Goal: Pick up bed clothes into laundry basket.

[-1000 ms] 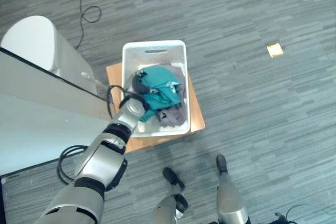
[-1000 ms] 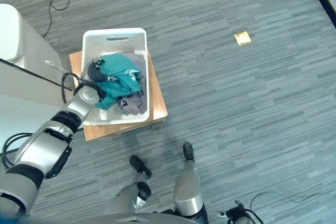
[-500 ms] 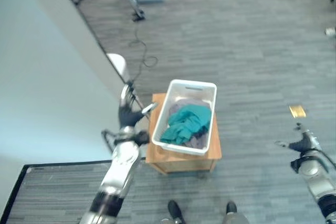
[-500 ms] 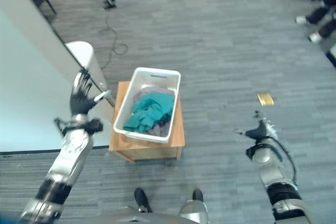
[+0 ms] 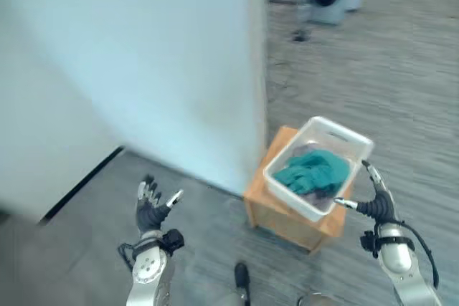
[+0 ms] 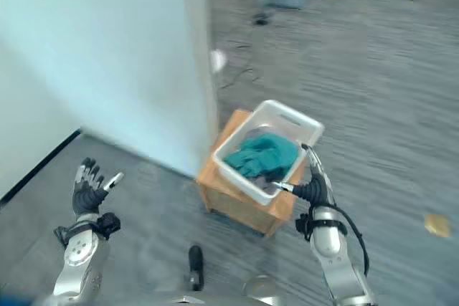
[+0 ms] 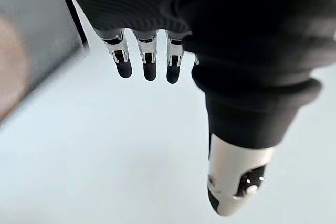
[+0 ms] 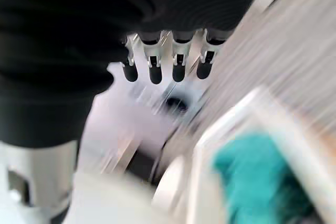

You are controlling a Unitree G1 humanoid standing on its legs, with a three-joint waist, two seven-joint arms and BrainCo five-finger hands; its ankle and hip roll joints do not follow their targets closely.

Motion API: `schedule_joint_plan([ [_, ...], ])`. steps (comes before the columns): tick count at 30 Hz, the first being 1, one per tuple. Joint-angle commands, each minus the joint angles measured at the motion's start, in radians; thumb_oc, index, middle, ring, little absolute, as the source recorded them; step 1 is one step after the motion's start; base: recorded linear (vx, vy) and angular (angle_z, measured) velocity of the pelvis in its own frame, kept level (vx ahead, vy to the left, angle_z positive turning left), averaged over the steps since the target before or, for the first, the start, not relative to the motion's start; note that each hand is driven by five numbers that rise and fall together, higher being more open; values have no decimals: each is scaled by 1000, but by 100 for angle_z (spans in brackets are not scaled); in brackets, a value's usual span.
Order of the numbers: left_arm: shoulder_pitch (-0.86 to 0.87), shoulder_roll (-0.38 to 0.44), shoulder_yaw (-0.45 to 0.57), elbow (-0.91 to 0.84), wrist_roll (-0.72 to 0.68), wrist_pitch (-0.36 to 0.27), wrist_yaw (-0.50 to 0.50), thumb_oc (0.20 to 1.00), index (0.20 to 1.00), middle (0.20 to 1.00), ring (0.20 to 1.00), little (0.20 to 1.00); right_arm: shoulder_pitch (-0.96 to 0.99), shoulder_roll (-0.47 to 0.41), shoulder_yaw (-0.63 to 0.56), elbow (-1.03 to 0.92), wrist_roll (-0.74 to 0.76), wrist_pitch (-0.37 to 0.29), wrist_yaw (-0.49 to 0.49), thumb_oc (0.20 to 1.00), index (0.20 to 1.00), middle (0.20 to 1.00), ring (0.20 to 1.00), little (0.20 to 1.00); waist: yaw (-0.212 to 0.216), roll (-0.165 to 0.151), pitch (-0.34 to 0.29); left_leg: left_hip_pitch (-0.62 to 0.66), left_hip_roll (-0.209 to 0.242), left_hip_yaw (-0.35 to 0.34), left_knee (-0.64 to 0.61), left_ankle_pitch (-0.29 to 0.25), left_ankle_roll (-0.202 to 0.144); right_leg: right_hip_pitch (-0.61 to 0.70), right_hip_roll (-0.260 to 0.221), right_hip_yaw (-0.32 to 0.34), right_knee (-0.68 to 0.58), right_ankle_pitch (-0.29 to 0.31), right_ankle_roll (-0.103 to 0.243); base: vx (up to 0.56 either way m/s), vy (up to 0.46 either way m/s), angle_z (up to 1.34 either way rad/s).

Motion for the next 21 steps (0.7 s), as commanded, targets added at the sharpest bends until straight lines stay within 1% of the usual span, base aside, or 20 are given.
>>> schedule_joint_plan([
  [1, -20, 21, 51, -101, -55, -66, -20, 1000, 1000, 1000, 1000, 1000, -40, -34, 1, -84, -3, -85, 8, 1000, 1000, 1000, 1000, 1000, 19, -22, 22, 8, 155, 5, -79, 97, -98, 163, -50, -73, -229, 24, 67, -428, -267, 49],
  [2, -27, 2, 46, -104, -62, -64, -24, 1000, 1000, 1000, 1000, 1000, -62, -45, 7, -74, -6, -86, 3, 1000, 1000, 1000, 1000, 1000, 14, -25, 44, -11, 155, 45, -65, 99, -88, 172, -61, -115, -229, 20, 64, -430, -123, 139],
  [3, -34, -15, 45, -109, -74, -68, -33, 1000, 1000, 1000, 1000, 1000, -92, -56, 13, -62, -12, -84, -4, 1000, 1000, 1000, 1000, 1000, 10, -25, 60, -17, 169, 126, -41, 93, -70, 157, -67, -156, -229, 37, 62, -316, -75, 192],
  [4, -34, -15, 45, -109, -74, -68, -33, 1000, 1000, 1000, 1000, 1000, -93, -56, 13, -61, -12, -84, -4, 1000, 1000, 1000, 1000, 1000, 10, -24, 59, -18, 170, 126, -40, 92, -70, 156, -67, -156, -229, 38, 61, -501, -123, 180],
  [5, -30, -22, 29, -109, -109, -72, -59, 1000, 1000, 1000, 1000, 1000, -118, -61, 18, -61, -8, -77, -7, 1000, 1000, 1000, 1000, 1000, -7, -31, 65, 14, 190, 276, 38, 43, -51, 125, -84, -249, -229, 61, 58, -460, -158, 154],
  [6, -19, -19, 23, -120, -108, -68, -69, 1000, 1000, 1000, 1000, 1000, -127, -57, 19, -71, -3, -72, -6, 1000, 1000, 1000, 1000, 1000, -15, -37, 64, 25, 189, 314, 111, 1, -46, 102, -91, -289, -229, 87, 49, -552, -222, 160],
  [8, -11, -4, 15, -127, -102, -62, -88, 1000, 1000, 1000, 1000, 1000, -127, -49, 14, -76, 7, -70, 0, 1000, 1000, 1000, 1000, 1000, -29, -48, 56, 61, 190, 357, 210, -56, -41, 81, -105, -361, -229, 106, 39, -329, -176, 156],
  [9, -15, 3, 9, -129, -105, -58, -95, 1000, 1000, 1000, 1000, 1000, -135, -49, 17, -72, 9, -71, 1, 1000, 1000, 1000, 1000, 1000, -41, -49, 52, 80, 206, 374, 263, -83, -40, 73, -108, -419, -229, 109, 33, -233, -130, 163],
  [10, -20, 8, 4, -129, -104, -54, -98, 1000, 1000, 1000, 1000, 1000, -139, -49, 17, -67, 14, -70, 3, 1000, 1000, 1000, 1000, 1000, -45, -49, 39, 118, 229, 398, 284, -109, -57, 72, -116, -460, -227, 96, 32, -201, -64, 166],
  [11, -29, 14, -1, -134, -100, -49, -99, 1000, 1000, 1000, 1000, 1000, -144, -46, 14, -61, 25, -72, 5, 1000, 1000, 1000, 1000, 1000, -63, -47, 25, 167, 274, 465, 279, -113, -63, 63, -129, -531, -225, 103, 30, -141, 17, 165],
  [12, -37, 20, -6, -135, -103, -44, -102, 1000, 1000, 1000, 1000, 1000, -149, -47, 11, -53, 39, -74, 8, 1000, 1000, 1000, 1000, 1000, -76, -45, 18, 221, 314, 520, 258, -103, -74, 72, -139, -596, -223, 107, 29, -202, 105, 178],
  [13, -51, 29, -14, -139, -103, -39, -100, 1000, 1000, 1000, 1000, 1000, -157, -49, 11, -47, 46, -73, 10, 1000, 1000, 1000, 1000, 1000, -83, -45, 1, 271, 353, 596, 229, -81, -85, 72, -154, -663, -218, 118, 28, -176, 118, 198],
  [14, -57, 36, -19, -142, -106, -35, -105, 1000, 1000, 1000, 1000, 1000, -161, -54, 9, -39, 55, -72, 12, 1000, 1000, 1000, 1000, 1000, -89, -44, -8, 312, 372, 639, 180, -57, -98, 78, -165, -715, -215, 130, 27, -190, 158, 184],
  [15, -61, 43, -19, -146, -106, -27, -106, 1000, 1000, 1000, 1000, 1000, -165, -58, 11, -35, 62, -71, 20, 1000, 1000, 1000, 1000, 1000, -88, -43, -18, 344, 386, 683, 132, -31, -110, 83, -178, -767, -212, 142, 26, -184, 164, 302],
  [16, -65, 51, -18, -149, -106, -20, -107, 1000, 1000, 1000, 1000, 1000, -171, -64, 14, -32, 66, -70, 25, 1000, 1000, 1000, 1000, 1000, -84, -45, -24, 362, 399, 713, 91, -6, -119, 88, -192, -810, -210, 153, 27, -200, 215, 321],
  [17, -67, 59, -17, -152, -109, -15, -109, 1000, 1000, 1000, 1000, 1000, -175, -70, 18, -27, 70, -69, 30, 1000, 1000, 1000, 1000, 1000, -78, -45, -27, 368, 414, 729, 55, 17, -125, 90, -211, -844, -208, 162, 29, -165, 219, 346],
  [18, -64, 64, -21, -155, -119, -6, -118, 1000, 1000, 1000, 1000, 1000, -180, -73, 23, -23, 75, -64, 36, 1000, 1000, 1000, 1000, 1000, -69, -44, -29, 365, 418, 719, 17, 36, -132, 92, -220, -859, -207, 172, 34, -96, 154, 176],
  [19, -63, 65, -21, -157, -122, -3, -120, 1000, 1000, 1000, 1000, 1000, -181, -73, 21, -22, 76, -64, 37, 1000, 1000, 1000, 1000, 1000, -74, -43, -30, 362, 416, 712, 8, 42, -132, 94, -220, -866, -207, 173, 35, -64, 132, 137],
  [20, -50, 73, -19, -156, -126, 6, -128, 1000, 1000, 1000, 1000, 1000, -189, -74, 28, -17, 85, -57, 40, 1000, 1000, 1000, 1000, 1000, -66, -35, -33, 351, 409, 683, -35, 56, -139, 94, -225, -865, -205, 178, 45, -11, 202, 139],
  [21, -41, 78, -18, -151, -124, 21, -138, 1000, 1000, 1000, 1000, 1000, -204, -79, 32, -25, 98, -52, 46, 1000, 1000, 1000, 1000, 1000, -54, -37, -34, 327, 392, 646, -37, 56, -140, 105, -241, -871, -203, 197, 59, 13, 313, 180],
])
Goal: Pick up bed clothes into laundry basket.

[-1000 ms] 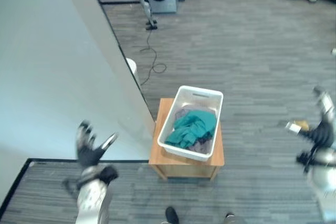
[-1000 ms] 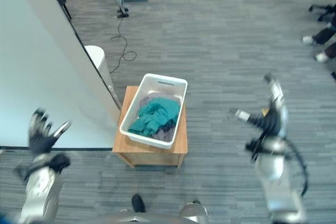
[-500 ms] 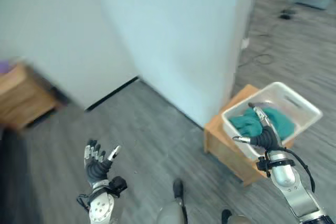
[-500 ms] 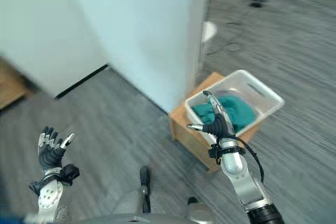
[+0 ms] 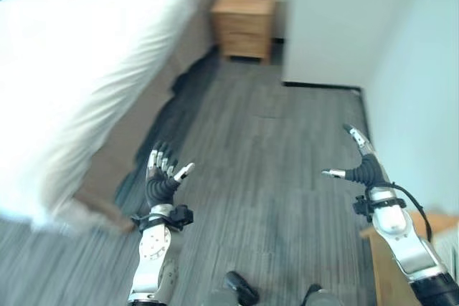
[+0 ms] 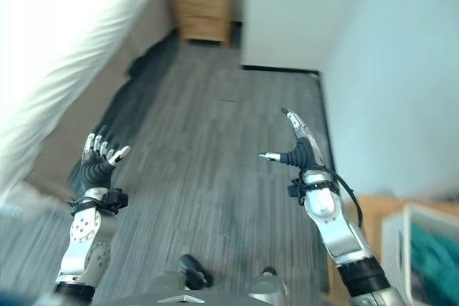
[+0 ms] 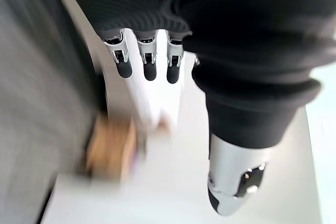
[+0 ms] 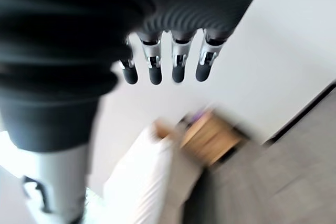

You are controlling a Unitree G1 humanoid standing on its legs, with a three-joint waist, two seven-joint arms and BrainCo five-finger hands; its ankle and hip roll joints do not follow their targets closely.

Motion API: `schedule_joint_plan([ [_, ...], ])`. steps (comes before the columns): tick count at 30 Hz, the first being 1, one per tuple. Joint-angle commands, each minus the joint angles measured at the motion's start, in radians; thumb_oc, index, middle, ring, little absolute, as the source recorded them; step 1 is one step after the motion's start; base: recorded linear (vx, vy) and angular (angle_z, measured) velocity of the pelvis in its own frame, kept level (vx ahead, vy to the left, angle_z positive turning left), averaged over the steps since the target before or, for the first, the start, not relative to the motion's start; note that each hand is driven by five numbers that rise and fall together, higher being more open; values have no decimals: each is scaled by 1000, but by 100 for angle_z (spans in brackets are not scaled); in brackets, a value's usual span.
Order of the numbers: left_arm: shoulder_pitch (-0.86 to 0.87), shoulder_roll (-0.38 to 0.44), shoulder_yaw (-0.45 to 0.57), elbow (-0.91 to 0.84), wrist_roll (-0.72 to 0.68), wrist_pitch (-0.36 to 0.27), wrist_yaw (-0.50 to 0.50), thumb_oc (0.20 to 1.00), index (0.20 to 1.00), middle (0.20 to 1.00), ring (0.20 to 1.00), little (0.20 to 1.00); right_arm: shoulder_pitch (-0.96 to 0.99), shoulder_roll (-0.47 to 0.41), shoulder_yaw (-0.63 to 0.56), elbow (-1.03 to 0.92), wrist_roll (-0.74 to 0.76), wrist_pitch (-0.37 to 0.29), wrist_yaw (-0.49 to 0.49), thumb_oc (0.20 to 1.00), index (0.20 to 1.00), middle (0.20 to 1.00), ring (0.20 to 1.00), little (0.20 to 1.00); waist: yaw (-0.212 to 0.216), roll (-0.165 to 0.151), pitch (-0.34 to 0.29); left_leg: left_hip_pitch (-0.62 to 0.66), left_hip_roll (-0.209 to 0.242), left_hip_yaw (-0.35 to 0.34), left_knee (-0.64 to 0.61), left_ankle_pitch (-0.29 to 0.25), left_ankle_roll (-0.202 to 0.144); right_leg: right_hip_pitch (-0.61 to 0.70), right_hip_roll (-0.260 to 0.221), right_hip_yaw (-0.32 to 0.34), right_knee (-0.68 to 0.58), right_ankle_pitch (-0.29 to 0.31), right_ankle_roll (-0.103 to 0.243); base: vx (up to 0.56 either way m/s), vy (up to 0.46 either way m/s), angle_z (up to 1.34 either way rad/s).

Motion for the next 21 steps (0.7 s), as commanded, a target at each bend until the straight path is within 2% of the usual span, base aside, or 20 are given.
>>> schedule_joint_plan([
  [1, 32, 58, 51, -63, 1, 13, -42, 1000, 1000, 1000, 1000, 1000, -42, -3, -20, -59, 55, -27, 27, 1000, 1000, 1000, 1000, 1000, -26, 27, -38, 171, 101, -151, -283, 191, -191, -55, -42, -15, -76, 39, 27, 60, 352, 169],
  [2, 31, 74, 63, -66, 17, 21, -55, 1000, 1000, 1000, 1000, 1000, -46, 16, -23, -59, 68, -31, 30, 1000, 1000, 1000, 1000, 1000, -13, 18, -33, 151, 78, -171, -292, 179, -177, -55, -83, -34, -29, 45, 40, 115, 304, 139],
  [3, 23, 113, 79, -70, 33, 20, -64, 1000, 1000, 1000, 1000, 1000, -59, 40, -25, -61, 104, -29, 40, 1000, 1000, 1000, 1000, 1000, -7, 2, -12, 135, 30, -209, -308, 145, -147, -100, -171, -21, 118, 105, 75, 88, 224, 146],
  [4, 21, 117, 82, -70, 33, 20, -63, 1000, 1000, 1000, 1000, 1000, -63, 44, -25, -59, 105, -29, 41, 1000, 1000, 1000, 1000, 1000, -15, -12, -13, 127, 11, -215, -309, 140, -138, -107, -196, -24, 136, 104, 85, 101, 165, 295],
  [5, 5, 142, 84, -61, 52, 24, -59, 1000, 1000, 1000, 1000, 1000, -76, 52, -20, -60, 108, -23, 43, 1000, 1000, 1000, 1000, 1000, -24, -26, 9, 102, -20, -257, -315, 125, -123, -150, -231, 90, 200, 150, 132, 23, 83, 310],
  [6, 0, 145, 84, -58, 52, 24, -58, 1000, 1000, 1000, 1000, 1000, -81, 55, -21, -56, 107, -24, 42, 1000, 1000, 1000, 1000, 1000, -27, -34, 7, 94, -29, -260, -314, 122, -118, -160, -243, 93, 208, 152, 138, 70, 92, 297],
  [7, -23, 158, 56, -16, 50, 44, -53, 1000, 1000, 1000, 1000, 1000, -60, 56, -39, -56, 135, -29, 43, 1000, 1000, 1000, 1000, 1000, -50, -36, 26, 40, -38, -324, -316, 133, -115, -170, -166, 251, 165, 60, 117, 58, 101, 175],
  [8, -31, 144, 50, -1, 23, 46, -65, 1000, 1000, 1000, 1000, 1000, -48, 61, -49, -65, 140, -17, 40, 1000, 1000, 1000, 1000, 1000, -52, -31, 39, 7, -66, -367, -311, 147, -99, -187, -108, 329, 128, 29, 109, 60, 84, 204],
  [9, -33, 145, 50, 1, 21, 45, -66, 1000, 1000, 1000, 1000, 1000, -47, 60, -50, -66, 140, -16, 41, 1000, 1000, 1000, 1000, 1000, -52, -29, 39, 5, -65, -369, -310, 146, -99, -188, -106, 327, 129, 28, 108, 131, 108, 383],
  [10, -40, 134, 31, 10, 22, 49, -66, 1000, 1000, 1000, 1000, 1000, -47, 75, -31, -66, 150, -19, 41, 1000, 1000, 1000, 1000, 1000, -59, -15, 53, -15, -119, -452, -318, 132, -79, -174, -23, 420, 71, -38, 81, 195, 84, 389],
  [11, -36, 126, 26, 14, 25, 49, -65, 1000, 1000, 1000, 1000, 1000, -47, 82, -21, -69, 153, -20, 44, 1000, 1000, 1000, 1000, 1000, -64, -13, 60, -10, -152, -494, -322, 123, -70, -182, 32, 489, 56, -62, 66, 255, 125, 374],
  [12, -33, 118, 27, 19, 27, 49, -63, 1000, 1000, 1000, 1000, 1000, -49, 87, -12, -61, 158, -21, 44, 1000, 1000, 1000, 1000, 1000, -66, -11, 67, -5, -188, -538, -324, 115, -57, -205, 92, 561, 47, -71, 49, 130, 60, 222],
  [13, -33, 118, 28, 19, 27, 49, -63, 1000, 1000, 1000, 1000, 1000, -50, 87, -12, -60, 158, -21, 43, 1000, 1000, 1000, 1000, 1000, -67, -10, 66, -8, -186, -538, -325, 118, -57, -207, 94, 561, 46, -68, 48, 162, 101, 219],
  [14, -41, 107, 24, 35, 22, 42, -57, 1000, 1000, 1000, 1000, 1000, -73, 96, 16, -37, 172, -17, 39, 1000, 1000, 1000, 1000, 1000, -55, -16, 75, 5, -248, -581, -335, 88, -42, -226, 151, 618, -14, -55, 20, 116, 85, 188],
  [15, -51, 110, 23, 33, 27, 43, -82, 1000, 1000, 1000, 1000, 1000, -96, 101, 22, -26, 168, -15, 36, 1000, 1000, 1000, 1000, 1000, -51, -29, 74, 17, -261, -576, -327, 73, -47, -204, 122, 570, -47, -34, 29, 133, 66, 176],
  [16, -64, 117, 25, 21, 26, 45, -89, 1000, 1000, 1000, 1000, 1000, -113, 90, 26, -16, 163, -18, 28, 1000, 1000, 1000, 1000, 1000, -56, -41, 64, 13, -268, -568, -329, 72, -42, -193, 113, 559, -83, -7, 35, 39, -63, 166],
  [17, -62, 111, 26, 14, 32, 41, -79, 1000, 1000, 1000, 1000, 1000, -115, 89, 33, -22, 161, -19, 37, 1000, 1000, 1000, 1000, 1000, -56, -39, 58, 14, -267, -572, -329, 71, -40, -188, 127, 580, -105, 0, 28, 42, -97, 122],
  [18, -62, 96, 27, 13, 25, 43, -90, 1000, 1000, 1000, 1000, 1000, -115, 85, 25, -19, 157, -13, 41, 1000, 1000, 1000, 1000, 1000, -61, -38, 47, 19, -264, -565, -325, 65, -41, -179, 127, 581, -132, 9, 36, 77, -52, 43],
  [20, -53, 86, 32, 9, 13, 44, -88, 1000, 1000, 1000, 1000, 1000, -122, 77, 28, -12, 150, -8, 39, 1000, 1000, 1000, 1000, 1000, -64, -33, 35, 25, -264, -551, -322, 62, -43, -171, 121, 575, -141, 18, 41, 96, 23, -31],
  [21, -26, 68, 33, 11, 22, 48, -103, 1000, 1000, 1000, 1000, 1000, -122, 75, 34, -8, 147, -3, 48, 1000, 1000, 1000, 1000, 1000, -69, -24, 17, 50, -260, -530, -326, 55, -42, -168, 119, 592, -144, 25, 45, 140, 13, -72],
])
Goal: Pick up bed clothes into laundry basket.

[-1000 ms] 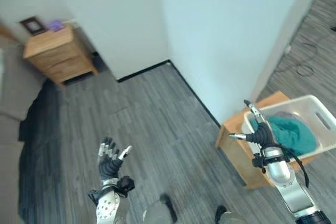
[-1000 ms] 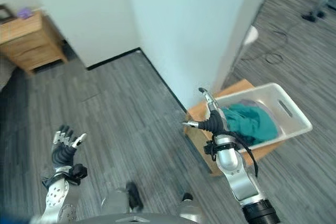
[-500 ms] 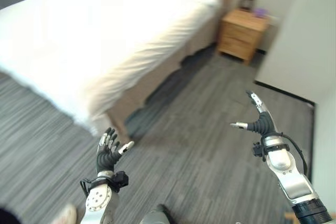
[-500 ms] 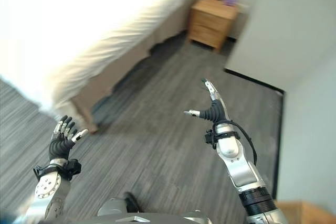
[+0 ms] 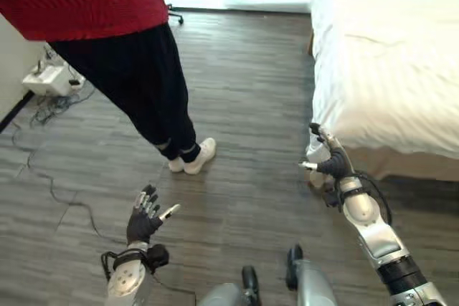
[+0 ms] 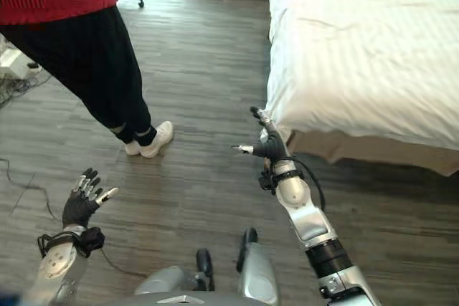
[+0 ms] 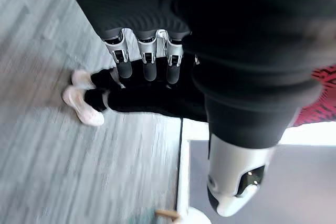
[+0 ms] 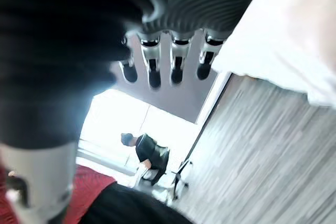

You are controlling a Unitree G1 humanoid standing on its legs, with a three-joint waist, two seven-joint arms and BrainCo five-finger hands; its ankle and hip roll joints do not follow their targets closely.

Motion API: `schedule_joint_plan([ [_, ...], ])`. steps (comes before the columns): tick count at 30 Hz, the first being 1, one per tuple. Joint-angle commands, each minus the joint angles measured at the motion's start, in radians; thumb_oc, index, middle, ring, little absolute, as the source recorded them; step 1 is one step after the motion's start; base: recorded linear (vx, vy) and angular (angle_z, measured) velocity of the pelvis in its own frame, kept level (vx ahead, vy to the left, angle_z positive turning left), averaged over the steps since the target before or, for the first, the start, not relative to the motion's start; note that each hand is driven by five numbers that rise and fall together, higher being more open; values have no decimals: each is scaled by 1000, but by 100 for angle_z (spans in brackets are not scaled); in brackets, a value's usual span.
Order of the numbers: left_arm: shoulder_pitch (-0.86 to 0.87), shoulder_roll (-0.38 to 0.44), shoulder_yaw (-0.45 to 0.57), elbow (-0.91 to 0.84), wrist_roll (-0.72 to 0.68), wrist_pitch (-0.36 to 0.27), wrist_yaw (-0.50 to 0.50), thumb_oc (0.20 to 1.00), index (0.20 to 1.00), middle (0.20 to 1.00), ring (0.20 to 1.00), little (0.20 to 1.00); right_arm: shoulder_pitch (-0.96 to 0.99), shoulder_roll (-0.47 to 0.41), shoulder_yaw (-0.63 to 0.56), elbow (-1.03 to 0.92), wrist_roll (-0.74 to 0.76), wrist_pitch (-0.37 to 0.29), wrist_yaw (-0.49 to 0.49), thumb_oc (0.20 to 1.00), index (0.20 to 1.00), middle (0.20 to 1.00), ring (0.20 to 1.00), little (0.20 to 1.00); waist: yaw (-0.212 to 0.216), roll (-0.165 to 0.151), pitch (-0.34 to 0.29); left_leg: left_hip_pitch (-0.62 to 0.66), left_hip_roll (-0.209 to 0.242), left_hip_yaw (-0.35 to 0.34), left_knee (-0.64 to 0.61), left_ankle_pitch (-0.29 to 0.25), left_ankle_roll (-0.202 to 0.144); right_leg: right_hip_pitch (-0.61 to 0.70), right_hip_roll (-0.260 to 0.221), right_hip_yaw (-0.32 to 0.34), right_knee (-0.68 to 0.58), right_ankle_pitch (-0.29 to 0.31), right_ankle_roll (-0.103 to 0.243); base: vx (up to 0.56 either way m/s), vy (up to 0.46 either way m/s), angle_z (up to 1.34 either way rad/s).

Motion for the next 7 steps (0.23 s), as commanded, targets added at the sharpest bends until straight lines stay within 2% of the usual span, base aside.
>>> schedule_joint_plan([
  [1, -93, -17, 21, 16, 18, -46, -43, 1000, 1000, 1000, 1000, 1000, 29, -27, -9, -90, 20, -38, -11, 1000, 1000, 1000, 1000, 1000, -101, 22, -45, 29, 154, -48, -12, 18, -175, 258, -27, 3, -250, -80, 39, 176, 13, -103],
  [7, -70, 2, 31, 33, 48, -37, -57, 1000, 1000, 1000, 1000, 1000, 60, -28, -2, -81, 33, -29, 12, 1000, 1000, 1000, 1000, 1000, -105, 31, -62, 77, 166, -28, -20, 15, -181, 285, -31, 0, -250, -88, 43, 79, -9, -70],
])
